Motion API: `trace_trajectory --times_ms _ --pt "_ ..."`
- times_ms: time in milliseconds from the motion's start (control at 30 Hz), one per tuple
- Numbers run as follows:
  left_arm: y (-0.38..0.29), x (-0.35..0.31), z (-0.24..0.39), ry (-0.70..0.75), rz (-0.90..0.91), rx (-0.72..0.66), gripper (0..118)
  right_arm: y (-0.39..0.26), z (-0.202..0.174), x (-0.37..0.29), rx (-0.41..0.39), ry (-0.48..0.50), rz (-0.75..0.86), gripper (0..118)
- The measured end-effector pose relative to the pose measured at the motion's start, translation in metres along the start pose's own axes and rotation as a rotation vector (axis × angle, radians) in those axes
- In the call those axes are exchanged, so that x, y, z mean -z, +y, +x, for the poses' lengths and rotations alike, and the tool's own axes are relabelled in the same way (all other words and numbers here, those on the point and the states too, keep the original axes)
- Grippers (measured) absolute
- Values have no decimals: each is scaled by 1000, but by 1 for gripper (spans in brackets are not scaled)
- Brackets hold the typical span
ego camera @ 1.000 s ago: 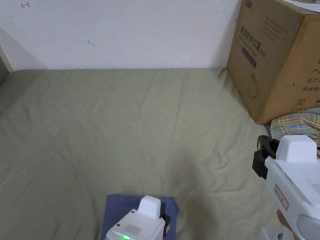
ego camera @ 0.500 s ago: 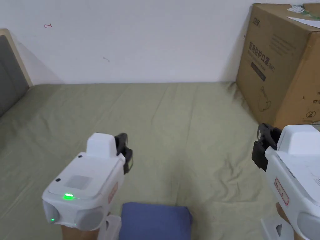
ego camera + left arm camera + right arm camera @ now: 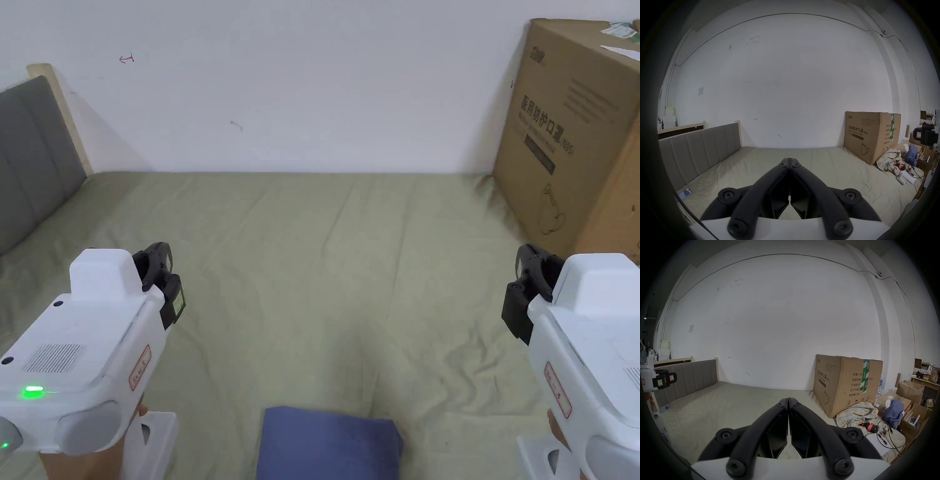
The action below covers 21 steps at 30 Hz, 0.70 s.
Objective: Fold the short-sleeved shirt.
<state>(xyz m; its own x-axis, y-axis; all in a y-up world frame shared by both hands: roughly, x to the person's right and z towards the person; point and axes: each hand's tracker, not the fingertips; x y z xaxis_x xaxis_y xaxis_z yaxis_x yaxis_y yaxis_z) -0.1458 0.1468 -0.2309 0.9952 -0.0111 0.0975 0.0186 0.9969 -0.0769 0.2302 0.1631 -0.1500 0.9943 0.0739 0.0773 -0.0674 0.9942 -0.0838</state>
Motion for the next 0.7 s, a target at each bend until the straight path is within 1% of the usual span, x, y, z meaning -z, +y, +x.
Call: trace_trajectory --times_ms 100,200,300,333,400,467,567,633,700 --pt "-3 -1 0 9 -6 5 0 -7 -6 4 1 9 -7 0" --pt "-6 -1 -1 0 -20 -4 0 -28 -18 14 14 36 -42 0" --pt "-11 -2 -2 -3 -31 -9 0 -63 -37 26 43 87 -107 0" --pt "-12 -2 -3 -3 -38 -3 0 -76 -44 31 55 106 -155 0" --pt "-16 -1 -5 -2 -50 6 0 -102 -60 39 39 142 -198 0" --pt "-18 -1 -8 -8 -61 -8 0 -133 -80 47 0 166 -266 0" --pt "-23 0 -12 -7 -79 -2 0 -173 -102 53 7 203 -349 0" --pt "-26 1 -15 -22 -101 7 0 -198 -115 58 -30 215 -407 0" --pt "-31 2 -18 -56 -129 -3 0 -220 -122 62 -14 232 -457 0"
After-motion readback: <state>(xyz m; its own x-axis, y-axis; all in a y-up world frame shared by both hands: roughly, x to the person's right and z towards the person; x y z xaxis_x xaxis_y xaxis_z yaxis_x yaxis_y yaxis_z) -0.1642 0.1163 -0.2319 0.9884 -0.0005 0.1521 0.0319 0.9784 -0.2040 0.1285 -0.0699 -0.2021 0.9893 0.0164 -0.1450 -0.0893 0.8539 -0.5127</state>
